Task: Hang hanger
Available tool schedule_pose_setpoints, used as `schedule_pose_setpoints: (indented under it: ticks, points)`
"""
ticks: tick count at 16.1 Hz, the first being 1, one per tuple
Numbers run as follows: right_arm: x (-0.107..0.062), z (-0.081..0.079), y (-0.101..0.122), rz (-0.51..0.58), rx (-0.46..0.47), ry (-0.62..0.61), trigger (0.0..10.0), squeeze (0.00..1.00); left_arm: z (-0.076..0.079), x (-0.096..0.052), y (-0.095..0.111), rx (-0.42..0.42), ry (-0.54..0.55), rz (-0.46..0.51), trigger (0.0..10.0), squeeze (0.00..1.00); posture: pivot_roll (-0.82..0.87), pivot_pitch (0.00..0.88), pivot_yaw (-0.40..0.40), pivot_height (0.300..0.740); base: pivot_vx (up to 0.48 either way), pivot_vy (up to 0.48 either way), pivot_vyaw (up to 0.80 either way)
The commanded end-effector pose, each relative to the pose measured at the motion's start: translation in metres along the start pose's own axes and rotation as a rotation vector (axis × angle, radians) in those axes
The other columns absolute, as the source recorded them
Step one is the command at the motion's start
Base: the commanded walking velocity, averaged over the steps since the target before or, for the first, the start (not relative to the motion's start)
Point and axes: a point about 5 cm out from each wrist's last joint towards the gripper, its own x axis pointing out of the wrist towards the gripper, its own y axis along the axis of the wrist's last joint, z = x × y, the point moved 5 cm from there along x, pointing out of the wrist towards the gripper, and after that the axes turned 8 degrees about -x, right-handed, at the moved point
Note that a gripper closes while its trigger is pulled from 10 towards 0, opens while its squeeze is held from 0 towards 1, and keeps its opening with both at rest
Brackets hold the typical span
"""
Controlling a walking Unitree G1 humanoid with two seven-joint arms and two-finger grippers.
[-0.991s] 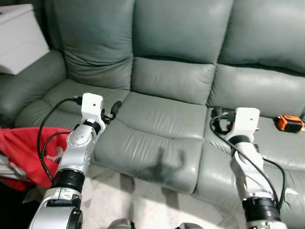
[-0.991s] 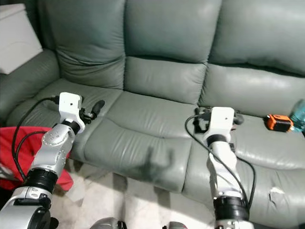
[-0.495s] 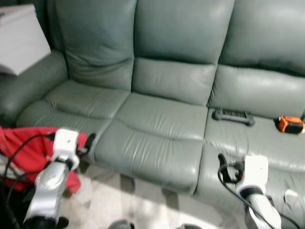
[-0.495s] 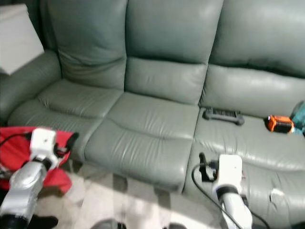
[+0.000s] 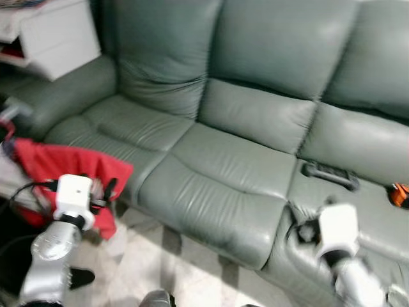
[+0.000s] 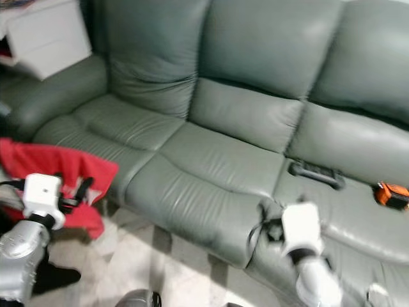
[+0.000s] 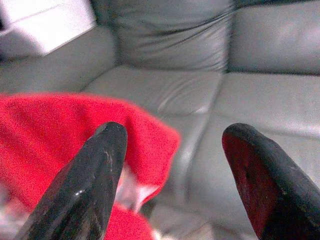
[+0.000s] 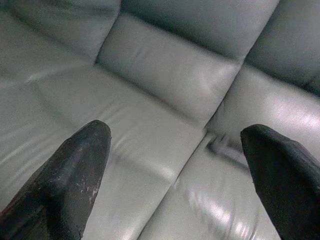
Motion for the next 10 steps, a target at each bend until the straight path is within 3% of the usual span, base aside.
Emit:
schedule_pose_setpoints:
  ticks: [1, 4, 5, 10]
  points:
    - [0.003, 0.006, -0.002, -0.012, -0.006, -0.020, 10.0, 0.00, -0.006, 0.002, 0.003, 0.000, 0.039, 0.009, 10.0, 0.00, -0.10, 0.000, 0.012, 0.740, 0.000, 0.000, 0.80]
    - [0.011, -0.002, 0.010, 0.026, -0.009, 0.021, 10.0, 0.00, 0.003, 0.004, 0.020, 0.014, 0.003, 0.046, 10.0, 0.00, -0.08, 0.000, 0.008, 0.740, 0.000, 0.000, 0.80]
    - [0.015, -0.005, 0.012, 0.033, -0.013, 0.034, 10.0, 0.00, -0.001, 0.006, 0.021, -0.043, 0.048, 0.023, 10.0, 0.00, -0.07, 0.000, 0.005, 0.740, 0.000, 0.000, 0.80]
    - [0.025, -0.015, 0.018, 0.048, 0.009, 0.059, 10.0, 0.00, 0.010, 0.008, 0.020, -0.028, 0.000, 0.014, 10.0, 0.00, -0.06, 0.000, -0.004, 0.740, 0.000, 0.000, 0.80]
